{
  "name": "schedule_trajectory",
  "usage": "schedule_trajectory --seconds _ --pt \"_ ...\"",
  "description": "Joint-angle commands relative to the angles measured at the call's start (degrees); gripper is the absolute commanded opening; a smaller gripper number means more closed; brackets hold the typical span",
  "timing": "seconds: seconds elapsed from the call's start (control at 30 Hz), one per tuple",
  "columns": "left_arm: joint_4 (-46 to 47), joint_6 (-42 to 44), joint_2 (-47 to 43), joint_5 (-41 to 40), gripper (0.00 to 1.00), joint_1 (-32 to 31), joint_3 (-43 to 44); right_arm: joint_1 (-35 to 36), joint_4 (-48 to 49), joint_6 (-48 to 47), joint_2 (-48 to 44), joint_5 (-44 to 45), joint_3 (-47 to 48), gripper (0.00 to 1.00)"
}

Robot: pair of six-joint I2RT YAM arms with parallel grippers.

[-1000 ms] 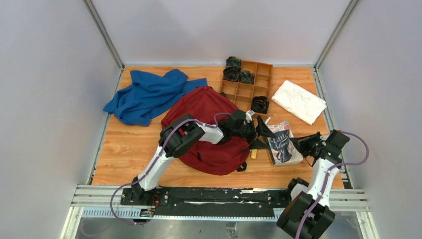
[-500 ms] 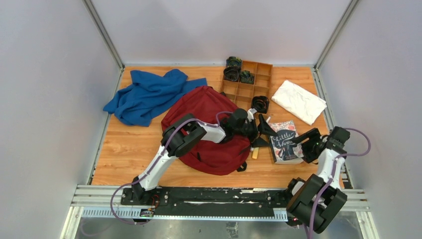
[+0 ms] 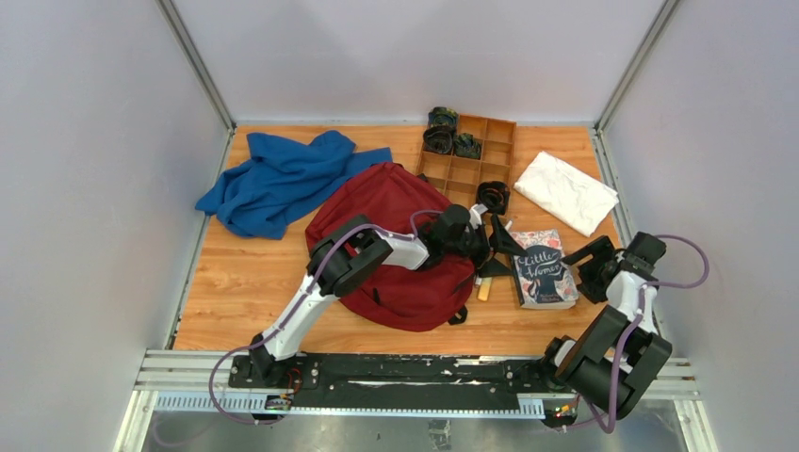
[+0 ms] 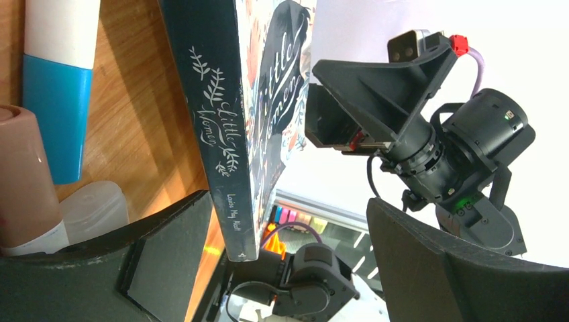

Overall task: Pack the student bag
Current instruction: Pick up the book from the center of the board.

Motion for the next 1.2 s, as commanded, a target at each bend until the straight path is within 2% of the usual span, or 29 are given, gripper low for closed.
schedule_trajectory --seconds 0.0,0.17,0.6,0.87,1.17 --pt "-0.2 0.6 2.0 -0.2 0.90 -0.4 1.2 -1.0 4.7 0.7 -0.1 3.5 -0.5 0.80" --pt "-0.8 0.8 1.5 -0.6 0.90 -0.4 0.5 -0.9 4.3 -0.7 -2.2 9.6 0.3 0.82" --pt "-2.8 2.1 0.9 -1.6 0.91 -0.4 -0.1 -1.0 13.8 2.5 10.7 -8.2 -5.7 0.87" --pt "-2.9 1.9 1.9 -1.8 0.91 -1.0 1.0 -1.0 16.4 5.8 12.3 -17.3 -8.0 0.85" --pt "-7.4 5.0 1.9 -2.9 0.91 -2.0 3.4 -1.0 20.0 7.3 15.5 -23.0 -10.6 0.78"
